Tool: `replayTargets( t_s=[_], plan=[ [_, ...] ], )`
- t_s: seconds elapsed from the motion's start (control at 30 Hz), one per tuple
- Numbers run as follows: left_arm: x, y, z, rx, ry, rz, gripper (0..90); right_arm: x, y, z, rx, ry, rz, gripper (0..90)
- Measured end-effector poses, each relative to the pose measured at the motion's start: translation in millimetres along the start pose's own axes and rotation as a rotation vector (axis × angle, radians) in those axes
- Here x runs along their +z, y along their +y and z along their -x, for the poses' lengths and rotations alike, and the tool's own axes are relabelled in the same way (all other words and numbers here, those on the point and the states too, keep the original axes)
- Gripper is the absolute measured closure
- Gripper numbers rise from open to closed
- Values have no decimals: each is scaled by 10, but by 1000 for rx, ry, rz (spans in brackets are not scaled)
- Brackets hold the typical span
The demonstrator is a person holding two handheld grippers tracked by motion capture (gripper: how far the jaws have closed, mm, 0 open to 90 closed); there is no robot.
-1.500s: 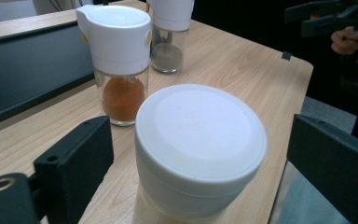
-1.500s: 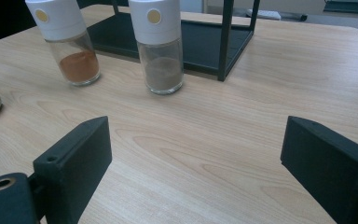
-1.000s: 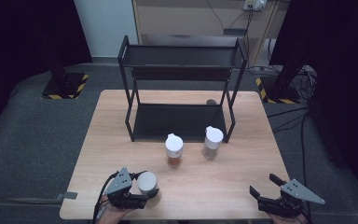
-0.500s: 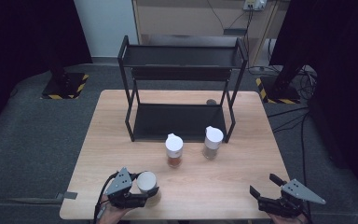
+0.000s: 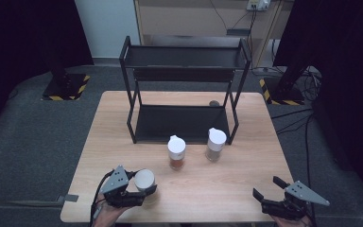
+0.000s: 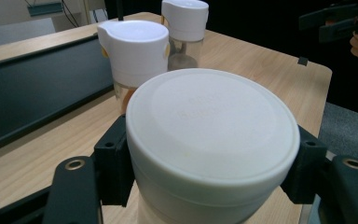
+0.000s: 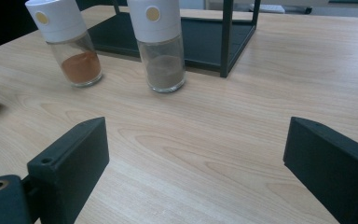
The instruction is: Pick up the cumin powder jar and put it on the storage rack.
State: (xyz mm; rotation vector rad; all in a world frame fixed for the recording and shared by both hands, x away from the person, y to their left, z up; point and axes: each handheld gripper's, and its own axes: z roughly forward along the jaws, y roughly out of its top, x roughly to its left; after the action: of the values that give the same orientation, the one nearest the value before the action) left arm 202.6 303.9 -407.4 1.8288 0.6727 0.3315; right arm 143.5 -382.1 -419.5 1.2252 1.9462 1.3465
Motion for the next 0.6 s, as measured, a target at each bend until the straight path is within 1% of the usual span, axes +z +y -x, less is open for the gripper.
replayTargets(
  t_s=[0.13,0.33,0.4,0.6],
  plan=[
    [-35,99,-32,10,12,-2,324,3,-1,4,0,2,-1,66],
    [-77,222,-90,3,17,1,324,7,-1,17,3,7,-3,66],
    [-85,259,-111,-5,16,0,324,9,-2,17,2,8,-3,66],
    [-111,367,-152,-4,27,4,325,10,-5,27,4,11,-2,66]
  ],
)
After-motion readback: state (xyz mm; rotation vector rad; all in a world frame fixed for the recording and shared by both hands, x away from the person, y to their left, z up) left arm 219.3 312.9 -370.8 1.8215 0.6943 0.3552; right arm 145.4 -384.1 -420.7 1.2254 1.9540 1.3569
